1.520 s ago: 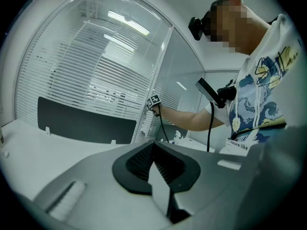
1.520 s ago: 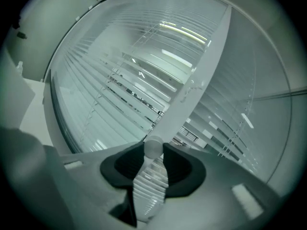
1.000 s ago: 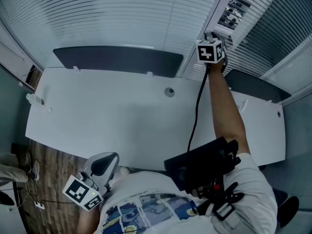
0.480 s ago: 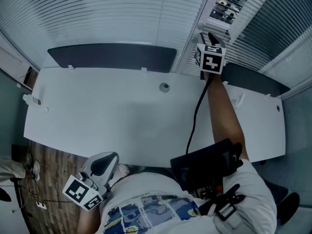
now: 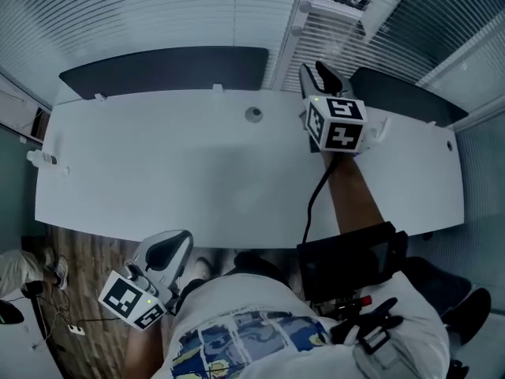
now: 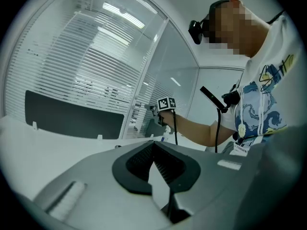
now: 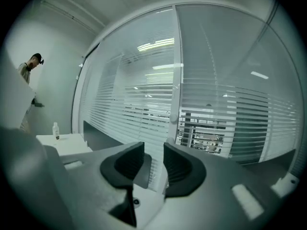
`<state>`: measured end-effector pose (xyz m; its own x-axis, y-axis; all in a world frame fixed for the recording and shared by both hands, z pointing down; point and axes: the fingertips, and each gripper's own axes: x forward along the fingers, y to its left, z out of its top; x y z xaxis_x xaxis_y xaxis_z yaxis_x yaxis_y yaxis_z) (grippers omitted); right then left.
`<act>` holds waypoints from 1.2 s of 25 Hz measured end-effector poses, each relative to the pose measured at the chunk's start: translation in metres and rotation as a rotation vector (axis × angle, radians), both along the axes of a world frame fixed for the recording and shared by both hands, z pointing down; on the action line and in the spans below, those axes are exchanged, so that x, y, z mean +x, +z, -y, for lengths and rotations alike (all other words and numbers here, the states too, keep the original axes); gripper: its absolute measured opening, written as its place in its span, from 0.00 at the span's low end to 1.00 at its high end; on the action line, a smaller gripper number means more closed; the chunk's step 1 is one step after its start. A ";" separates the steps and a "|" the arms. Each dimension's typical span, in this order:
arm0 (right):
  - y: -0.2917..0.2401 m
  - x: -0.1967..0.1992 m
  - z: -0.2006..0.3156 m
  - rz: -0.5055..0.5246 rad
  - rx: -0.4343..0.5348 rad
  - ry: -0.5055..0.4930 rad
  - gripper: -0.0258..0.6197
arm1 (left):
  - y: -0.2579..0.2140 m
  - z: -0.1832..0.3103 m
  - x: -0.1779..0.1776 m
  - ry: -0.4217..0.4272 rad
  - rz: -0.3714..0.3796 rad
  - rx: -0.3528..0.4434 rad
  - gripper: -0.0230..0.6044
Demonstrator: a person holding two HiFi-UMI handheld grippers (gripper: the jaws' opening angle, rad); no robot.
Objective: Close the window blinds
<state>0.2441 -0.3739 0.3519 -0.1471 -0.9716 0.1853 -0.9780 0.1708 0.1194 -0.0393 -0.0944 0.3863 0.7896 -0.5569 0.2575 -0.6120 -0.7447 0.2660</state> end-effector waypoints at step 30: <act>-0.020 -0.191 -0.412 0.068 -0.007 -0.086 0.23 | -0.007 -0.174 -0.130 0.243 -0.089 0.099 0.04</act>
<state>0.0528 0.0384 0.3314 -0.2423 -0.9536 0.1788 -0.9655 0.2551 0.0521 -0.1691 0.0799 0.3794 0.9202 -0.3673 0.1352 -0.3897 -0.8919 0.2293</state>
